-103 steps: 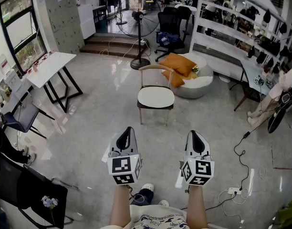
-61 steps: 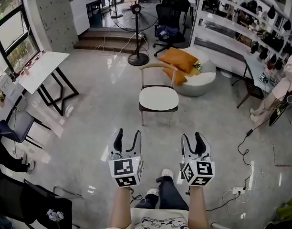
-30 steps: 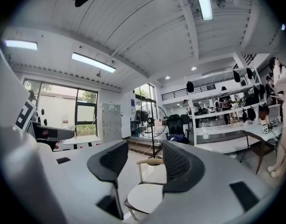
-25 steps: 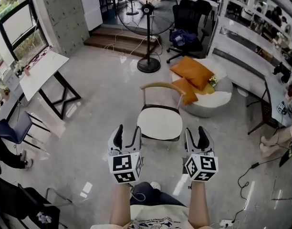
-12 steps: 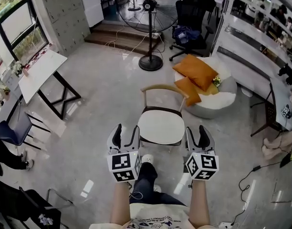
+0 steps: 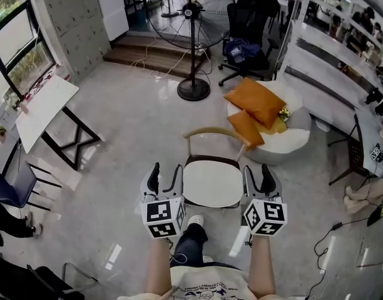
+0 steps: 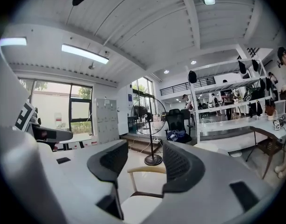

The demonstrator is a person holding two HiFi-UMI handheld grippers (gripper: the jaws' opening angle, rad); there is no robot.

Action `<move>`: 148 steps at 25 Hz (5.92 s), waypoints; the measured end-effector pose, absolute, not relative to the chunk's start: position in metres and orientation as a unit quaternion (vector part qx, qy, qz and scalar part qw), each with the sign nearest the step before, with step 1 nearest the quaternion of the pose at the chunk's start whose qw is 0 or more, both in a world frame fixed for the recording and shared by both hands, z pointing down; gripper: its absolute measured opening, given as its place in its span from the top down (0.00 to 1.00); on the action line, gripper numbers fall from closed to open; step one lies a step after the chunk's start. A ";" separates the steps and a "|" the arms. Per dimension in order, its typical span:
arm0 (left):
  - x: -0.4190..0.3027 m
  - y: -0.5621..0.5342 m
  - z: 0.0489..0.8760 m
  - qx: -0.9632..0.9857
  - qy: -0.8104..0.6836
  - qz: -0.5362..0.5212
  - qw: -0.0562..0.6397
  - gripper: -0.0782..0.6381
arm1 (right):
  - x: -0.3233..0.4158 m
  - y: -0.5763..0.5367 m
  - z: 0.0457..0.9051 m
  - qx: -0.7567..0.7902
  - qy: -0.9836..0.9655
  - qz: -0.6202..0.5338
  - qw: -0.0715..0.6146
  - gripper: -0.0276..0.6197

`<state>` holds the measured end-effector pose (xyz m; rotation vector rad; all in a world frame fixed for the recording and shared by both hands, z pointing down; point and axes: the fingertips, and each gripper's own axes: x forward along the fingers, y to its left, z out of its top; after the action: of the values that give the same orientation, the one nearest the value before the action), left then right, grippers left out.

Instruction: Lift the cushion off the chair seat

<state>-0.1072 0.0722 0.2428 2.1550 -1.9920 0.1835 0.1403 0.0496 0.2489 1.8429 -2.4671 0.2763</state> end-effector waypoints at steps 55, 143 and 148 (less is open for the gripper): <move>-0.104 -0.155 0.742 0.695 -0.531 0.321 0.364 0.56 | 0.172 -0.151 0.748 0.576 -0.683 0.321 0.313 0.55; -0.121 -0.114 0.503 0.685 -0.614 0.285 0.271 0.85 | 0.217 -0.109 0.479 0.660 -0.689 0.225 0.198 0.87; -0.119 -0.088 0.444 0.686 -0.631 0.257 0.255 0.85 | 0.219 -0.087 0.420 0.660 -0.703 0.202 0.174 0.87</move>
<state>-0.1190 -0.0879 0.4445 1.8631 -1.7143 0.6992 0.2191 -0.0869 0.4202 1.8699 -1.9925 0.5722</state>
